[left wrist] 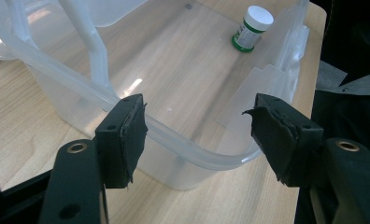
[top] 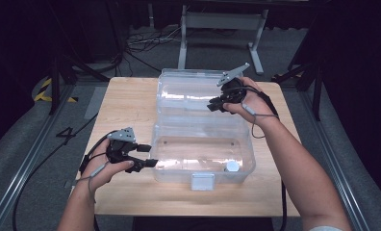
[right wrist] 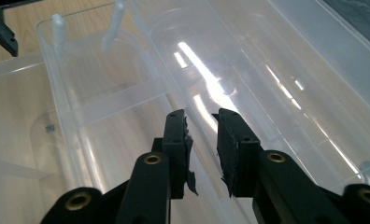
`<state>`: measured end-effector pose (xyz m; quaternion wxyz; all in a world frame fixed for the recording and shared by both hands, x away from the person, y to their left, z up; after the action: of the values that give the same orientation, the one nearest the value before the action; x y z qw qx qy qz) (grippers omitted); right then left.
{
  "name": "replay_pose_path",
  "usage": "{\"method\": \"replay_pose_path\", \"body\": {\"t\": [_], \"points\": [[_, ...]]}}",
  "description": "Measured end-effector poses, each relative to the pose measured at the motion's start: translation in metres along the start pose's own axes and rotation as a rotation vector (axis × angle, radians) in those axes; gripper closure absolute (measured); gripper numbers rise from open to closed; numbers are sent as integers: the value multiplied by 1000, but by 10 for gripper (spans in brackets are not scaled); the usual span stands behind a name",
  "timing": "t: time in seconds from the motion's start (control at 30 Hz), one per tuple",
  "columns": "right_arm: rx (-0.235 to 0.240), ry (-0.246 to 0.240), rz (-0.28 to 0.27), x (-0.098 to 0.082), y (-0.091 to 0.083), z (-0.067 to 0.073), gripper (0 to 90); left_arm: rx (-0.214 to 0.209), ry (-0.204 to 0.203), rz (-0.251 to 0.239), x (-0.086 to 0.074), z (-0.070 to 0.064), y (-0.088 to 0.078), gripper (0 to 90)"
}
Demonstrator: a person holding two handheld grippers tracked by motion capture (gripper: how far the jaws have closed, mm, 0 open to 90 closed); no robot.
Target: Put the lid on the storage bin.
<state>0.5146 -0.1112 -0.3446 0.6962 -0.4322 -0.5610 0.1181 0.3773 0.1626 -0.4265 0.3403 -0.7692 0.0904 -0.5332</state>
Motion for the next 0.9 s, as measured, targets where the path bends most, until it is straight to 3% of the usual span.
{"method": "replay_pose_path", "body": {"t": [0.27,0.43,0.77,0.9], "points": [[-13,-22,-18,-2,0,3,776,-5,22,-5,4,-5,0,359],[-11,-25,-24,-3,-1,4,782,-41,32,-27,8,-12,0,367],[-7,-13,-34,-4,-2,4,785,-84,61,-4,10,-20,11,374],[0,0,-40,-4,-1,4,785,-118,75,27,8,-25,20,388]]}}
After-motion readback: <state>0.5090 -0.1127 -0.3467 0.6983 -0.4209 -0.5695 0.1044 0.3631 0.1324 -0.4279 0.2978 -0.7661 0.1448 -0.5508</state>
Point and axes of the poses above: each handheld gripper's, and its own axes: y roughly forward along the jaws, x roughly out of its top, z roughly to its left, the point moved 6 cm from there along y, roughly forward along the jaws, and after that the axes turned 3 degrees about y, right-handed, at the moved point
